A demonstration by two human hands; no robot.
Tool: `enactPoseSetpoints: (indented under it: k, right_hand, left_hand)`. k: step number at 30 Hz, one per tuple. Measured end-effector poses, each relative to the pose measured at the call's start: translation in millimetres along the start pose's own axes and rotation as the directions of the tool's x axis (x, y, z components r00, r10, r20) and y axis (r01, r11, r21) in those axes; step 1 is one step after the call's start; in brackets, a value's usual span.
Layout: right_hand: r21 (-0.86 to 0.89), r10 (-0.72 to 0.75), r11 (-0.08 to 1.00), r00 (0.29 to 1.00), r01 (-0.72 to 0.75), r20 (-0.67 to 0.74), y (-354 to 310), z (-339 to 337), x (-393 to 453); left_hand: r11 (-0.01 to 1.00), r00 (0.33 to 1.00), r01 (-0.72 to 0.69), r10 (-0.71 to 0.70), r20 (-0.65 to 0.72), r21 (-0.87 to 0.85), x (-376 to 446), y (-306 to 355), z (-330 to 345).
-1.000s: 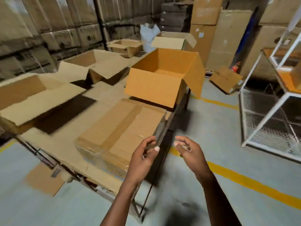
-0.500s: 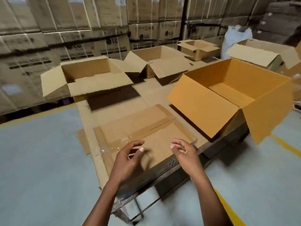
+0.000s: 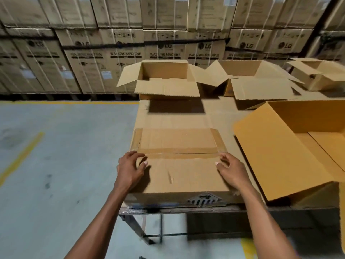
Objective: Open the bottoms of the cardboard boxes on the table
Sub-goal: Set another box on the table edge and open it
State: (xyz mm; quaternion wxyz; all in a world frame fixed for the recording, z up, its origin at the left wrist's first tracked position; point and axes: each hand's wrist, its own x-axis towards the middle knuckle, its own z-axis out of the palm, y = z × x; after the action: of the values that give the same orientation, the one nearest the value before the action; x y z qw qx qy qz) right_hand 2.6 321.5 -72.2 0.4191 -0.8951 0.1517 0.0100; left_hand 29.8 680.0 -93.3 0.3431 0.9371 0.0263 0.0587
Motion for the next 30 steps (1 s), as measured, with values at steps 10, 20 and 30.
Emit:
enactPoseSetpoints:
  k: [10,20,30]
  right_hand:
    - [0.112,0.187,0.972,0.968,-0.207,0.164,20,-7,40]
    - [0.379,0.152,0.894,0.956,-0.241,0.251,28,-8,46]
    - [0.566,-0.033,0.824,0.999,0.02,0.013,15,-22,31]
  left_hand:
    - [0.927,0.957,0.286,-0.263,0.122,-0.244,12,3,-5]
    - [0.832,0.937,0.348,-0.32,0.139,-0.432,6,-2,-8]
    - [0.748,0.968,0.112,-0.232,-0.1,-0.654,-8,-8,-23]
